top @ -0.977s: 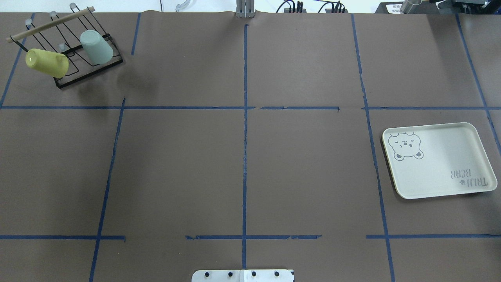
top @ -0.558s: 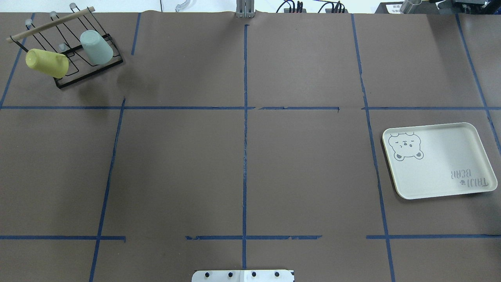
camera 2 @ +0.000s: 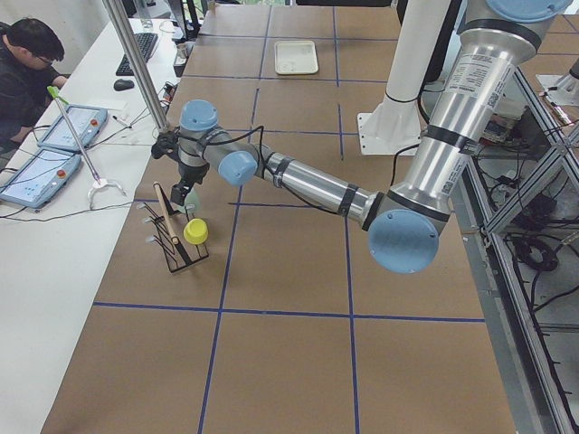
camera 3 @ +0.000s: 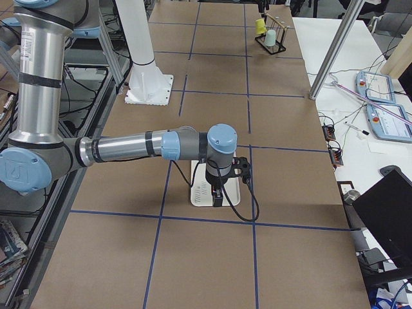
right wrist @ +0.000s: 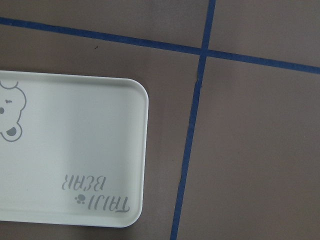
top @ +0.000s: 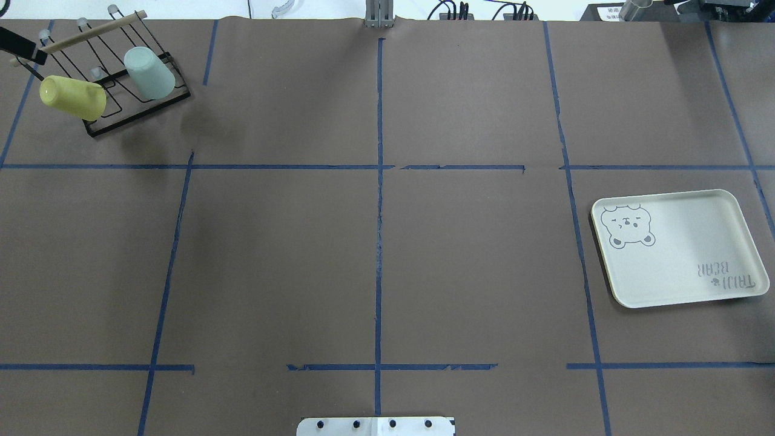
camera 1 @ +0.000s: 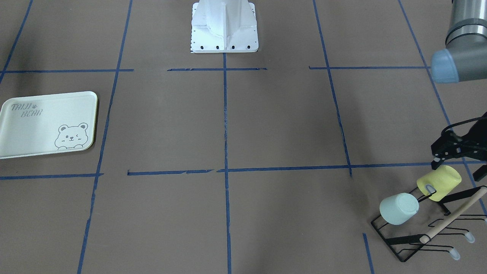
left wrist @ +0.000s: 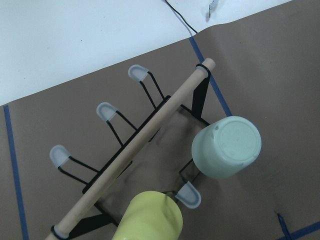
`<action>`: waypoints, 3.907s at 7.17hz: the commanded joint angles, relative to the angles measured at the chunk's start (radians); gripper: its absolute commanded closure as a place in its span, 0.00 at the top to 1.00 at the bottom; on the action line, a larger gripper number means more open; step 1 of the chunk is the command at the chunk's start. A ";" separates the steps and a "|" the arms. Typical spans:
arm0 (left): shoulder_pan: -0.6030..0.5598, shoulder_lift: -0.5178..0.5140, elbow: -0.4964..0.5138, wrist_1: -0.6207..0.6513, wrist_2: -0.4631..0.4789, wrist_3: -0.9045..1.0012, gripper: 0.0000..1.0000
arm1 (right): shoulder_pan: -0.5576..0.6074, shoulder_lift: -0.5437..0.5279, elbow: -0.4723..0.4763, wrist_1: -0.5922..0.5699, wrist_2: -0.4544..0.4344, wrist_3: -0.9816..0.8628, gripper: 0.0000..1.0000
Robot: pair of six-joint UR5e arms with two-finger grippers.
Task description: Left arm grabs green cup and hands to right arm on tray
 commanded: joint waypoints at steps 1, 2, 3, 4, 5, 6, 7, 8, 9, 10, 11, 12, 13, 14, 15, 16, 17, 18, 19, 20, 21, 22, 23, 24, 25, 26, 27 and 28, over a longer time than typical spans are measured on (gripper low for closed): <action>0.071 -0.076 0.101 0.001 0.021 -0.012 1.00 | 0.000 0.000 -0.003 0.000 0.000 0.000 1.00; 0.073 -0.089 0.131 -0.002 0.021 0.000 1.00 | 0.000 0.000 -0.005 0.000 0.000 0.000 1.00; 0.075 -0.113 0.163 -0.004 0.021 0.006 1.00 | 0.000 0.000 -0.005 0.000 0.000 0.000 1.00; 0.075 -0.127 0.181 -0.007 0.021 0.008 1.00 | 0.000 -0.001 -0.006 0.000 0.000 0.000 1.00; 0.076 -0.146 0.209 -0.008 0.021 0.008 1.00 | 0.000 -0.001 -0.006 0.000 0.000 0.000 1.00; 0.076 -0.164 0.235 -0.010 0.021 0.008 1.00 | 0.000 -0.001 -0.008 0.000 0.000 0.000 1.00; 0.076 -0.169 0.260 -0.019 0.023 0.006 1.00 | 0.000 -0.001 -0.006 0.000 0.000 0.000 1.00; 0.090 -0.173 0.280 -0.034 0.023 0.005 1.00 | 0.000 -0.001 -0.008 0.000 0.000 0.000 1.00; 0.099 -0.179 0.289 -0.034 0.024 0.005 1.00 | 0.000 -0.001 -0.008 0.000 0.000 -0.002 1.00; 0.104 -0.187 0.300 -0.033 0.024 0.003 1.00 | 0.000 -0.003 -0.008 0.000 0.000 -0.002 1.00; 0.104 -0.190 0.303 -0.033 0.024 0.003 1.00 | 0.000 -0.003 -0.008 0.000 0.000 -0.002 1.00; 0.104 -0.190 0.303 -0.033 0.024 0.003 0.92 | 0.000 -0.003 -0.008 0.000 0.000 -0.002 1.00; 0.104 -0.190 0.303 -0.031 0.026 0.005 0.78 | 0.000 -0.003 -0.008 0.000 0.000 -0.002 1.00; 0.104 -0.190 0.301 -0.031 0.027 0.005 0.67 | 0.000 -0.003 -0.008 0.000 0.000 -0.002 1.00; 0.102 -0.190 0.298 -0.030 0.027 0.005 0.53 | 0.000 -0.003 -0.008 0.000 0.000 -0.002 1.00; 0.096 -0.190 0.291 -0.027 0.029 0.003 0.48 | 0.000 -0.003 -0.008 0.000 0.000 -0.002 1.00; 0.085 -0.187 0.257 -0.018 0.030 0.001 0.48 | 0.000 -0.003 -0.005 0.000 0.000 0.000 1.00; 0.046 -0.172 0.210 -0.011 0.029 0.001 0.48 | 0.000 -0.003 -0.005 0.000 0.000 0.000 1.00; 0.029 -0.144 0.151 -0.010 0.029 0.000 0.49 | 0.000 -0.004 -0.005 0.000 0.000 0.000 1.00; 0.006 -0.118 0.095 0.018 0.032 -0.002 0.49 | 0.000 -0.004 -0.006 0.000 0.000 0.000 1.00; -0.004 -0.117 0.021 0.092 0.032 -0.002 0.49 | 0.000 -0.004 -0.005 0.000 0.002 0.000 1.00; -0.004 -0.118 -0.066 0.195 0.032 0.000 0.49 | 0.000 -0.004 -0.005 0.000 0.002 0.000 1.00; 0.005 -0.115 -0.105 0.212 0.026 -0.049 0.49 | 0.000 -0.001 0.003 0.000 0.005 -0.003 1.00; 0.063 -0.095 -0.142 0.172 0.021 -0.269 0.49 | -0.003 0.008 0.012 0.002 0.050 -0.003 1.00; 0.143 -0.092 -0.148 0.062 0.021 -0.519 0.49 | -0.003 0.025 0.009 0.030 0.119 -0.003 1.00; 0.224 -0.071 -0.148 -0.093 0.021 -0.772 0.49 | -0.005 0.025 0.002 0.117 0.161 -0.002 1.00; 0.263 -0.055 -0.141 -0.270 0.021 -0.954 0.49 | -0.011 0.029 -0.011 0.168 0.217 -0.002 1.00; 0.304 -0.046 -0.125 -0.454 0.024 -1.146 0.49 | -0.014 0.084 -0.036 0.182 0.329 0.039 1.00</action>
